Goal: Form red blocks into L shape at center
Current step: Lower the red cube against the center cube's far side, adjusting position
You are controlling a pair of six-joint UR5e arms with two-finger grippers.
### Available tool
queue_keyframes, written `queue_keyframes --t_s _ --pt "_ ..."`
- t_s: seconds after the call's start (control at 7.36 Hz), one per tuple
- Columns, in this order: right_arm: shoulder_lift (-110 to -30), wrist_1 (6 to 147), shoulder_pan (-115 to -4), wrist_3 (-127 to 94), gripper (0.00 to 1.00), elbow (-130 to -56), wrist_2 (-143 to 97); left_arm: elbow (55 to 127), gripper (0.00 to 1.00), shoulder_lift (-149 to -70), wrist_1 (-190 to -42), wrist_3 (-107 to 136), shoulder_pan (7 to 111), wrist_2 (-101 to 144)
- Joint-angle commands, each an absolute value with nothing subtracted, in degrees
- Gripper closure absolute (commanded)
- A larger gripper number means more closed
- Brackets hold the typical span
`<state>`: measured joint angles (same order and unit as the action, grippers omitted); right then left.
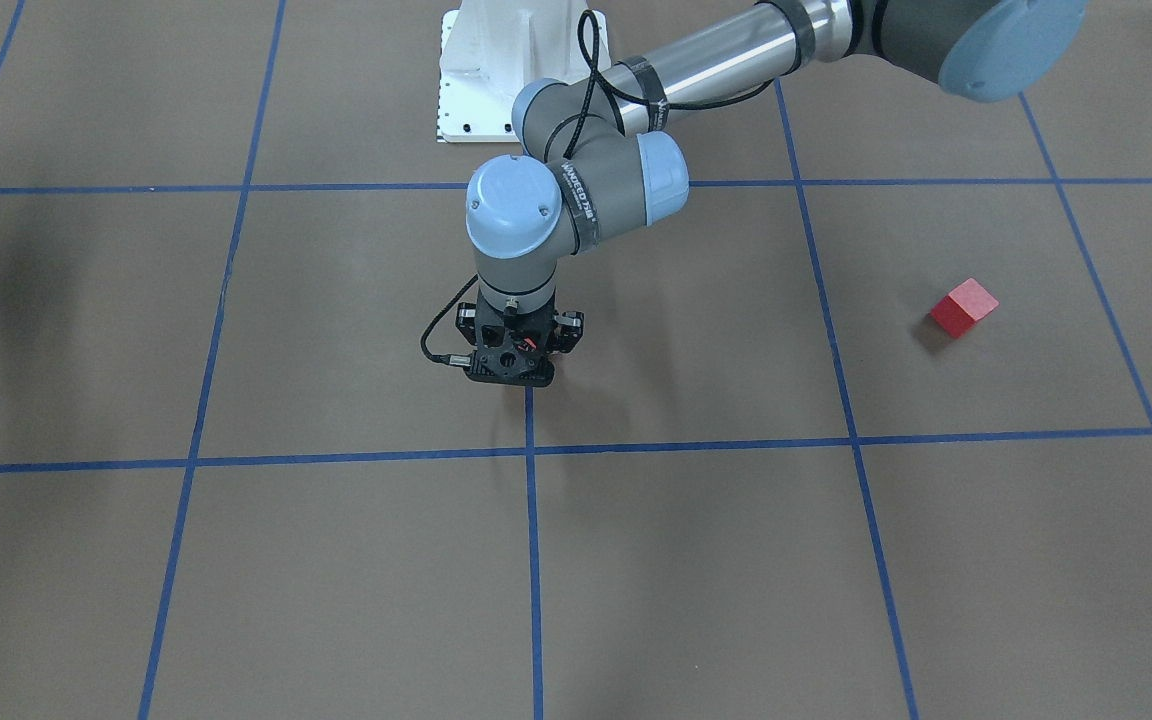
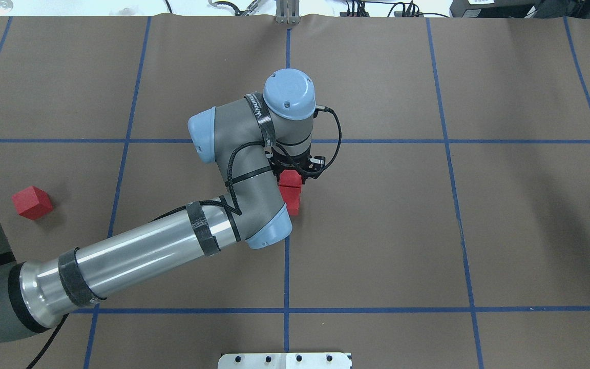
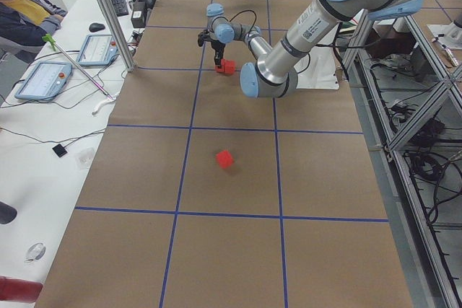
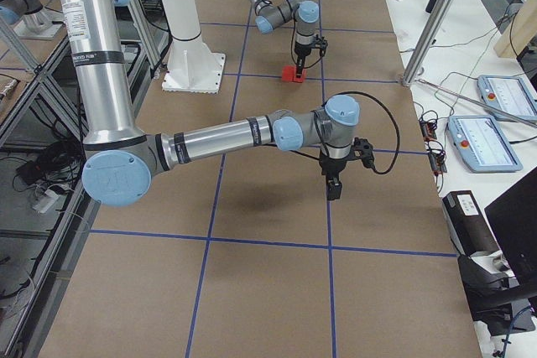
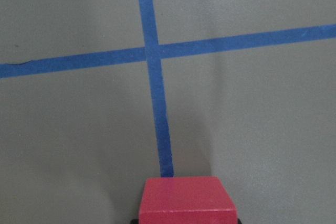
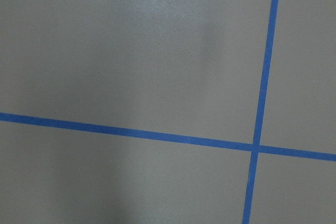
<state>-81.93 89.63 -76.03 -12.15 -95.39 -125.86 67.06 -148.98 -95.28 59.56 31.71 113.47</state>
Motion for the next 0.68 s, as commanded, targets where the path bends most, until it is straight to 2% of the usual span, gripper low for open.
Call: queue_keyframes --t_s 0.0,0.54 --pt "-81.8 89.6 -76.0 -12.1 0.01 -95.4 -125.9 67.1 0.93 -149.0 -95.3 59.5 31.8 113.5" --pt "-81.8 89.6 -76.0 -12.1 0.01 -95.4 -125.9 67.0 0.89 -149.0 -95.3 59.5 31.9 113.5"
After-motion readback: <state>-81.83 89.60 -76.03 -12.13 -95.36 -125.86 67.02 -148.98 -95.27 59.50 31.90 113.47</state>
